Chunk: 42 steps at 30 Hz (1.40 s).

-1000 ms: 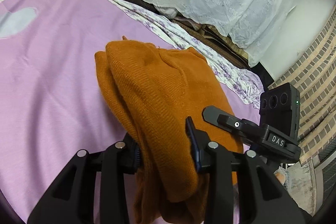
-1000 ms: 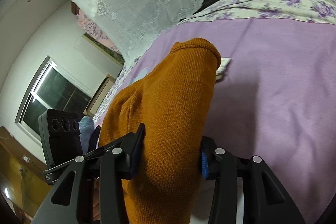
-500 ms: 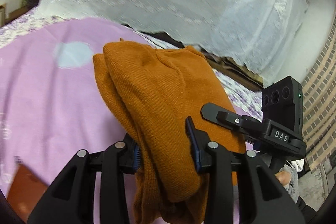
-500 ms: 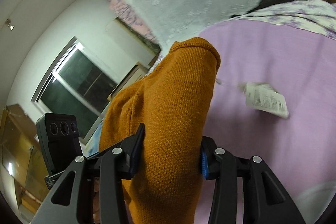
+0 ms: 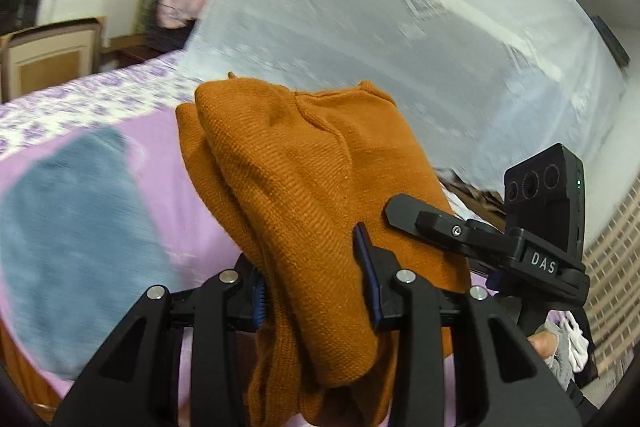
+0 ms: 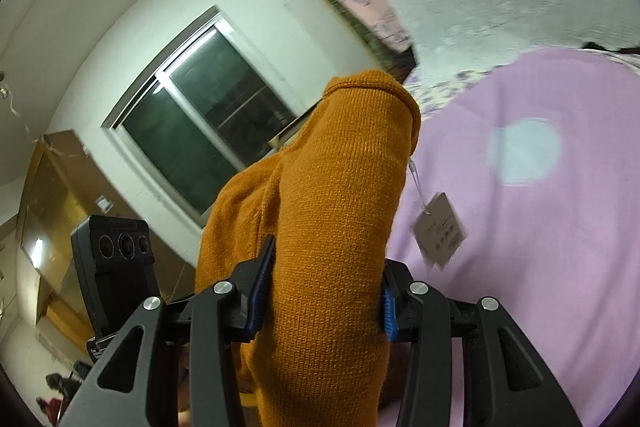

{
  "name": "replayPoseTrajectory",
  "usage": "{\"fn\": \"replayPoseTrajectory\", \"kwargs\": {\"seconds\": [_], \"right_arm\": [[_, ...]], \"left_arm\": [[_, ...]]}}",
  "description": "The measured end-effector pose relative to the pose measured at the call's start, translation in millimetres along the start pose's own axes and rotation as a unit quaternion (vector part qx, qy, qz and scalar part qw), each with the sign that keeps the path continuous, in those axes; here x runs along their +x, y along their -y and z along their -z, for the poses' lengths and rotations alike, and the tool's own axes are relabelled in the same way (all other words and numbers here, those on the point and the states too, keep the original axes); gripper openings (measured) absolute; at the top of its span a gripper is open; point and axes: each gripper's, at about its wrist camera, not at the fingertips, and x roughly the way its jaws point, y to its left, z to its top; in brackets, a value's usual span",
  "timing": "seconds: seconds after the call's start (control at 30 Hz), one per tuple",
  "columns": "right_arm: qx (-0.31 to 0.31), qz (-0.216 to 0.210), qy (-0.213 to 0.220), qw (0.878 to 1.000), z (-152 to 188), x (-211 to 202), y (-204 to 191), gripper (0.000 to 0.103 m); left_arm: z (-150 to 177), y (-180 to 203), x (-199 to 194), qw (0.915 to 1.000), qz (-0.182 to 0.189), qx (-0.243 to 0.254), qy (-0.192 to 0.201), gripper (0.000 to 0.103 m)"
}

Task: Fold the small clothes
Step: 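Lift the orange bundle with both grippers and carry it onto the blue stack, then open both grippers and release the orange bundle on top of the stack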

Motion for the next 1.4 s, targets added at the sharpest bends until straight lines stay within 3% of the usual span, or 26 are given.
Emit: {"fn": "replayPoseTrajectory", "kwargs": {"seconds": [0.23, 0.4, 0.8, 0.87, 0.9, 0.97, 1.1, 1.23, 1.4], "right_arm": [[-0.029, -0.04, -0.045, 0.998, -11.9, 80.9, -59.9, 0.045], [-0.046, -0.047, -0.076, 0.995, -11.2, 128.9, -87.4, 0.045], [-0.057, 0.005, -0.131, 0.99, 1.5, 195.8, -58.7, 0.044], [-0.057, 0.017, -0.138, 0.989, 6.6, 206.5, -47.1, 0.045], [-0.057, 0.02, -0.143, 0.988, 11.0, 211.8, -40.4, 0.047], [-0.049, 0.02, -0.153, 0.987, 15.4, 220.5, -31.0, 0.05], [-0.032, 0.001, -0.162, 0.986, 19.3, 235.3, -13.9, 0.058], [-0.022, -0.017, -0.148, 0.989, 26.4, 241.5, -1.1, 0.06], [-0.015, -0.019, -0.137, 0.99, 27.7, 239.6, -0.3, 0.061]], "left_arm": [[-17.4, -72.9, -53.3, 0.9969, -0.054, -0.041, 0.04, 0.035], [-18.4, -121.8, -68.1, 0.9936, -0.061, -0.081, 0.05, 0.035], [5.9, -189.3, -24.9, 0.9885, -0.06, -0.138, 0.017, 0.036], [13.4, -200.7, -16.1, 0.9874, -0.059, -0.146, 0.011, 0.039], [16.2, -205.3, -13.3, 0.9867, -0.06, -0.151, 0.01, 0.045], [22.8, -218.9, -4.1, 0.9838, -0.058, -0.17, 0.008, 0.052], [31.0, -227.9, 3.7, 0.9846, -0.057, -0.164, 0.018, 0.053], [37.3, -223.3, 9.7, 0.985, -0.083, -0.147, 0.033, 0.054], [36.2, -223.4, 11.2, 0.9829, -0.09, -0.158, 0.031, 0.054]]}}
